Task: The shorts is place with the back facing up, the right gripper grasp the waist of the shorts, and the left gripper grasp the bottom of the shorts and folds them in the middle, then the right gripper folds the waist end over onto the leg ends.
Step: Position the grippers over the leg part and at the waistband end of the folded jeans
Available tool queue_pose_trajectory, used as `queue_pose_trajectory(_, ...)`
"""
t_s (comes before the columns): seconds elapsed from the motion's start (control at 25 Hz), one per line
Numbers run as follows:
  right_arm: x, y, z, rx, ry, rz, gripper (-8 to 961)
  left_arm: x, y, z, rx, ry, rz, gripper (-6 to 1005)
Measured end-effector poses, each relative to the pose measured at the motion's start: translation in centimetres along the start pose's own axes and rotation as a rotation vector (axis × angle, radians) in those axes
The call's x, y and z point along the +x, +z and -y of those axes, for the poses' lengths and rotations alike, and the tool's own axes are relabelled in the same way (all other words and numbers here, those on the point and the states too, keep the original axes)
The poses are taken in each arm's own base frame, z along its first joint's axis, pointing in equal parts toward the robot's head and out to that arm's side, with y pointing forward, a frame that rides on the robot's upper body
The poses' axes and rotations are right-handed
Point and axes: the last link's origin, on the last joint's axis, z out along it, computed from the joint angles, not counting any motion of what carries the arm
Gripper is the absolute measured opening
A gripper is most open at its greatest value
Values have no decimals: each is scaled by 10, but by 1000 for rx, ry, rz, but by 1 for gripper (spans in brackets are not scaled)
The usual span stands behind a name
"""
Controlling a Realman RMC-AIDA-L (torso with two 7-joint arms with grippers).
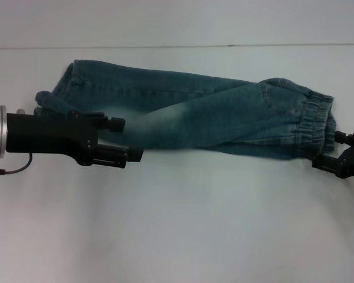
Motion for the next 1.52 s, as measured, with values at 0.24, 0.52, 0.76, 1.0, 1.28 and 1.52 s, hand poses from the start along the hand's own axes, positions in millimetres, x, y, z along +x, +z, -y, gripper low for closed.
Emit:
queue_pose_trajectory(0.24,0,3,-1,-3,16,-15,929,1,0,1,8,-2,-1,909)
queue_pose_trajectory(0.52,-1,-2,3,6,29,-12,929,3,1,2,10,0,0,909)
queue_pose_trajectory(0.76,-4,-7,6,4,21,-13,929,5,2,4,17,3,-2,909)
queue_pose_trajectory(1.0,-5,-1,5,-2,-7,-59,929,6,2,4,18,5,-4,909)
queue_pose_trajectory(1.28,-9,6,0,-30,-42,-71,929,5,1,3,18,2,-9,908)
queue_pose_trajectory(1.52,-11,10,-4,-57,-75,-70,929,4,2,3,18,-1,-9,908)
